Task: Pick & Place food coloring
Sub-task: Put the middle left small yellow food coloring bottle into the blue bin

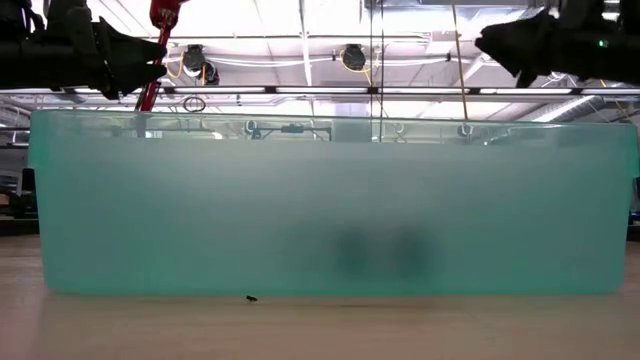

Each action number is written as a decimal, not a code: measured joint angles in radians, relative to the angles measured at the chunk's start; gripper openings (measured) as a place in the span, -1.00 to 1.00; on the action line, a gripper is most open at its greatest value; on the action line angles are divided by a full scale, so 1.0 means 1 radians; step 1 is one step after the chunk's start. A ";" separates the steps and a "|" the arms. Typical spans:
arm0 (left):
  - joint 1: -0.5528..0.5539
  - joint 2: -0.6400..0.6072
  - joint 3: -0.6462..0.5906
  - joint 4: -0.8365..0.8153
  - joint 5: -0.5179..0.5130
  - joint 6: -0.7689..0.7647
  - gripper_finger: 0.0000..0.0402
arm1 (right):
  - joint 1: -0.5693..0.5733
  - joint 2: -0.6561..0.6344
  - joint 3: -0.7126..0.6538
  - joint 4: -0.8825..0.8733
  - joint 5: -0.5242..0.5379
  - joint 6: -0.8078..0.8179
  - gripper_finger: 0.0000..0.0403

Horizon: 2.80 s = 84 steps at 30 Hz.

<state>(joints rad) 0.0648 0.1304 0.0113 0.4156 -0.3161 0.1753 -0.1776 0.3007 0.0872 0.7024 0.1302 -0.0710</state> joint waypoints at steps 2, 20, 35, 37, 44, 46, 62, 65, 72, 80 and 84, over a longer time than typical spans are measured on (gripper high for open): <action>0.000 0.000 0.000 0.000 0.000 0.000 0.82 | 0.000 0.003 -0.053 0.107 0.027 -0.001 -0.30; 0.000 0.000 0.000 0.000 0.000 0.000 0.82 | 0.002 0.002 -0.063 -0.332 0.104 0.069 -0.30; 0.000 0.000 0.000 0.000 0.000 0.000 0.82 | 0.002 -0.197 -0.065 -0.511 0.107 0.043 -0.30; 0.000 0.000 0.000 0.000 0.000 0.000 0.82 | 0.002 -0.219 -0.065 -0.540 0.106 0.044 -0.30; 0.000 0.000 0.000 0.000 0.000 0.000 0.82 | 0.002 -0.223 -0.065 -0.604 0.105 0.059 -0.30; 0.000 0.000 0.000 0.000 0.000 0.000 0.82 | 0.002 -0.221 -0.065 -0.604 0.105 0.059 -0.30; 0.000 0.000 0.000 0.009 0.003 -0.021 0.82 | 0.002 -0.222 -0.065 -0.603 0.105 0.059 -0.30; 0.000 0.000 0.000 0.043 0.028 -0.137 0.82 | 0.002 -0.222 -0.065 -0.603 0.105 0.059 -0.30; 0.000 0.010 0.000 0.096 0.001 -0.248 0.82 | 0.003 -0.222 -0.065 -0.603 0.104 0.059 -0.30; 0.000 0.076 0.000 -0.066 -0.173 -0.108 0.82 | 0.003 -0.221 -0.065 -0.603 0.104 0.059 -0.30; 0.000 0.096 0.000 -0.067 -0.216 -0.199 0.82 | 0.003 -0.221 -0.065 -0.603 0.104 0.059 -0.30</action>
<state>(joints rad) 0.0650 0.2266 0.0110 0.3482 -0.5323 -0.0236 -0.1749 0.0795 0.0219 0.0998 0.2344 -0.0116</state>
